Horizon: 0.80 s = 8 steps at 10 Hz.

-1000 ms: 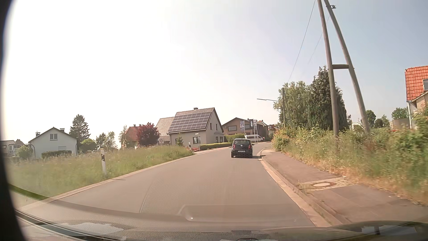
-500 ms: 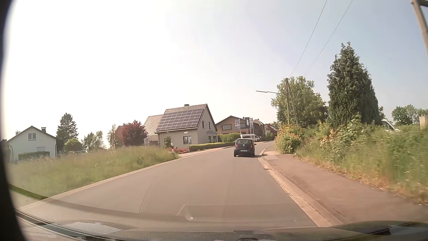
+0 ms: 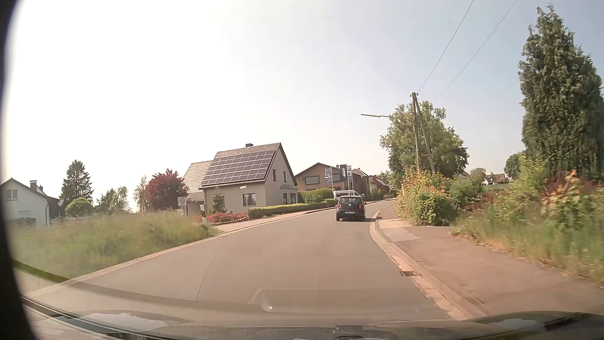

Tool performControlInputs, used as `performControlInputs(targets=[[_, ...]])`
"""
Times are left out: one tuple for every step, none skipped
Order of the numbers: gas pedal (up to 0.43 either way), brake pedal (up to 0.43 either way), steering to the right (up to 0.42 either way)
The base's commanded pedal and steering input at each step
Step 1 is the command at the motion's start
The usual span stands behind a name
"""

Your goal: Follow the waypoints while adhering to traffic rules and regulations

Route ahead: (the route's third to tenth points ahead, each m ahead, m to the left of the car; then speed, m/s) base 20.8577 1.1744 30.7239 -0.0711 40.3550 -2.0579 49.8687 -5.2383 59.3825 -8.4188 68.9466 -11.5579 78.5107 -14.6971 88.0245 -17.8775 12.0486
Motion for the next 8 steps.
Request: performControlInputs(targets=[[0.189, 0.000, 0.012], [0.189, 0.000, 0.014], [0.189, 0.000, 0.015], [0.189, 0.000, 0.018], [0.189, 0.000, 0.022], [0.189, 0.000, 0.024], [0.197, 0.000, 0.024], [0.197, 0.000, 0.026]])
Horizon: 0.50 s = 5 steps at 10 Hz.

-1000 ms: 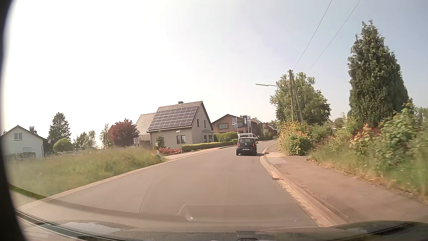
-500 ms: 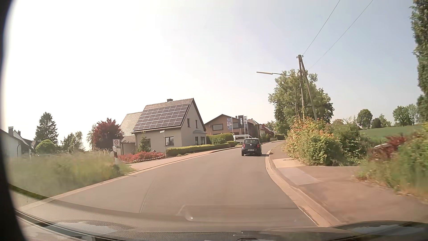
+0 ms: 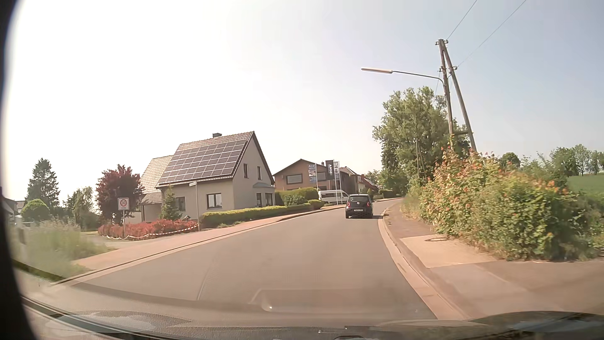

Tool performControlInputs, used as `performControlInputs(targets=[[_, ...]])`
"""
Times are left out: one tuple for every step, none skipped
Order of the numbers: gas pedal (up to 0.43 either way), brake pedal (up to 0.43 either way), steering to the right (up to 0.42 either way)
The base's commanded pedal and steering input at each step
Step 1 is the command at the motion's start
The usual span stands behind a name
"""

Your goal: Follow the waypoints while adhering to traffic rules and regulations

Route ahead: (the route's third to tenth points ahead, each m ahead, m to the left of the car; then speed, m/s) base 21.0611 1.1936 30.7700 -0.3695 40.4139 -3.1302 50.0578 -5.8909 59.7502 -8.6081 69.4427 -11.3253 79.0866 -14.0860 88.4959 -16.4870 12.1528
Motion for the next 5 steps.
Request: performControlInputs(targets=[[0.197, 0.000, 0.026], [0.197, 0.000, 0.027], [0.197, 0.000, 0.027], [0.197, 0.000, 0.027], [0.197, 0.000, 0.026]])
